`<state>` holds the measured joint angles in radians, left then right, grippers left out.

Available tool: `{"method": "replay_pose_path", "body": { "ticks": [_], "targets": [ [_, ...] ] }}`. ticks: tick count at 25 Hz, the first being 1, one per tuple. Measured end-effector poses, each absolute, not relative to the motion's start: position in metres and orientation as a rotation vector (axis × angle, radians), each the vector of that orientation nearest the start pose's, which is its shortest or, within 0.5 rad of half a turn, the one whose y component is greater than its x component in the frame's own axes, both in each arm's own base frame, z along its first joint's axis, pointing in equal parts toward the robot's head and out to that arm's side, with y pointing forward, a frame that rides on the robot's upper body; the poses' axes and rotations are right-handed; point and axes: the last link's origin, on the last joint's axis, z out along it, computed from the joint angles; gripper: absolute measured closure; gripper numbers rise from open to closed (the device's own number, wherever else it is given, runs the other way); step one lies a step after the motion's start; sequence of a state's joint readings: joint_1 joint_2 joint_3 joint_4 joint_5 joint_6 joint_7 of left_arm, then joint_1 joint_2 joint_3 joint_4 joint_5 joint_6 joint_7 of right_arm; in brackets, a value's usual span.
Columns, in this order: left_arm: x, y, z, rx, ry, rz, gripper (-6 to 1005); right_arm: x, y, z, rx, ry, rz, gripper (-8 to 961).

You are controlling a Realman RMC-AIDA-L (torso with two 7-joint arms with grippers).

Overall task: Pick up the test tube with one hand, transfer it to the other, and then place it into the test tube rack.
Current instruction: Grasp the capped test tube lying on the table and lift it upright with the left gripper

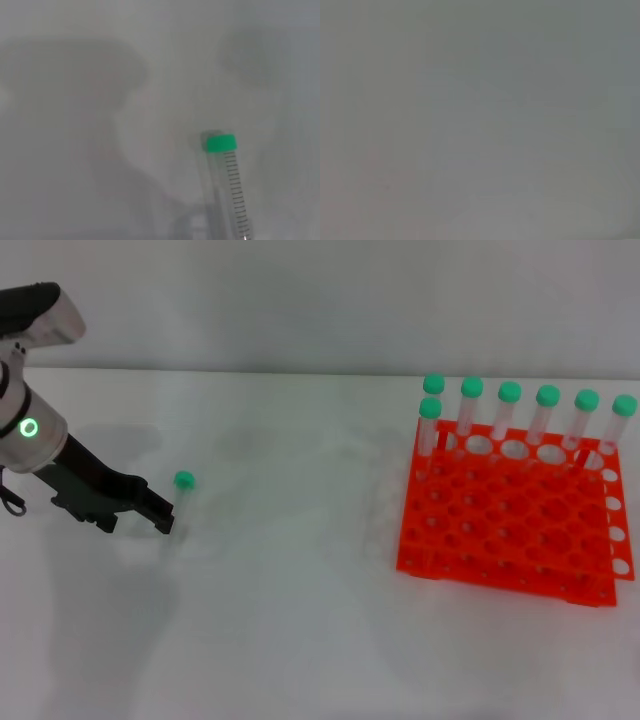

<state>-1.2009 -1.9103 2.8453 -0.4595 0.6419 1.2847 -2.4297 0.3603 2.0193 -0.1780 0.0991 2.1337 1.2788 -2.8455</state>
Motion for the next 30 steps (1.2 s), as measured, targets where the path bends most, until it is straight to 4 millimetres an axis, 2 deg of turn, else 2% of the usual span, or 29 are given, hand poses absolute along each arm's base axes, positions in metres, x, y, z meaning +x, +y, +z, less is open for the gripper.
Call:
{"method": "replay_pose_path", "body": {
  "ticks": [10,16,24,30],
  "targets": [
    [-0.257,0.436,0.039,-2.112,-1.6,0.385,207,0.398,0.284,0.04,-1.269,0.725,0.684,94],
    [-0.257,0.436,0.035,-2.119,-1.587,0.387,426,0.399,0.283,0.04,-1.266,0.731,0.687,94],
    [-0.256,0.436,0.029,-2.129,-1.575,0.403,511,0.399,0.282,0.039,-1.265,0.732,0.687,94],
    [-0.257,0.435,0.026,-2.127,-1.568,0.412,508,0.399,0.282,0.039,-1.265,0.733,0.687,94]
  ]
}}
